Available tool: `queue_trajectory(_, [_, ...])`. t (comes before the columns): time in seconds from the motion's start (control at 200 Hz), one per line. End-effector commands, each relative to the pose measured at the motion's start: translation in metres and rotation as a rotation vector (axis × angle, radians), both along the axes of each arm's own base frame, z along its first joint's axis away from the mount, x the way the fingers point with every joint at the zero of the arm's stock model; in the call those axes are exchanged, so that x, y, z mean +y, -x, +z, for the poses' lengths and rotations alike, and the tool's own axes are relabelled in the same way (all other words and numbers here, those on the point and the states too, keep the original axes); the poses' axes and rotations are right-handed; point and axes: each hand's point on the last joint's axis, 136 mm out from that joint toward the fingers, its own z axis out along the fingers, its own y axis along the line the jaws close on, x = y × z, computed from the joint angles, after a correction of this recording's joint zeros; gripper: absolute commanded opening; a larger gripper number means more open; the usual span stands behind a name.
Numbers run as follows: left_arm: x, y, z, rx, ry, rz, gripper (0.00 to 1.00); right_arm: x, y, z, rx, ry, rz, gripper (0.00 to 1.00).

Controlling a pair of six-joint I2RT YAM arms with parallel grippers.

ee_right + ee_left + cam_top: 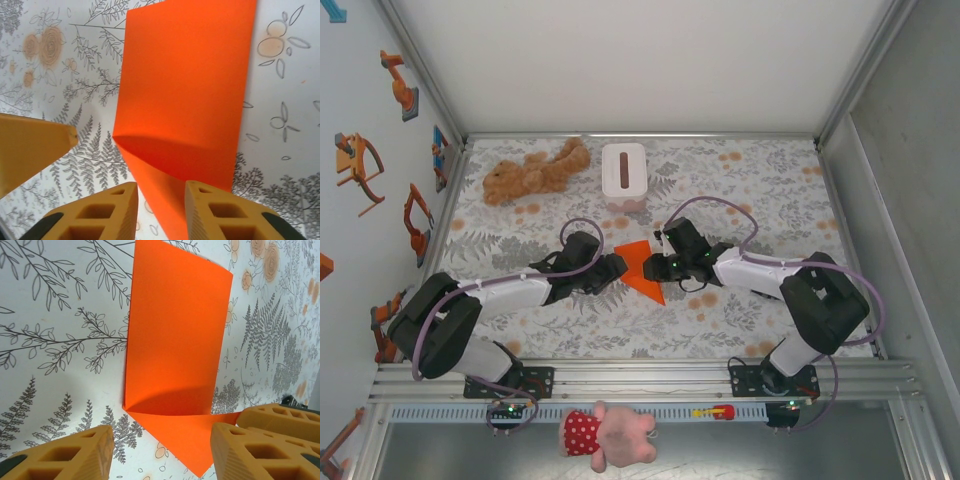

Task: Fold a paper plane with a square sheet of paper (pick it up from the middle)
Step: Fourth fold the wing at the center of the table.

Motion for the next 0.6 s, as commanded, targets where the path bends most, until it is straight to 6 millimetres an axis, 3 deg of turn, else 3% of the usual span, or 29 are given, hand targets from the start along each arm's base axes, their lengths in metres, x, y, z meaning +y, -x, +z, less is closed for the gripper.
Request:
queue_trajectory(0.0, [-0.0012,-0.0013,-0.0003,0.007,0.016,0.007,0.55,-0.0060,-0.0089,0.0004,-0.040,0.029,-0.019,0.32])
queue_trajectory(0.596, [-0.0016,-0.0006,-0.0043,0.017,0.016,0.006,0.60,-0.0051,-0.0072,-0.0074,-0.028,0.024,-0.010,0.35])
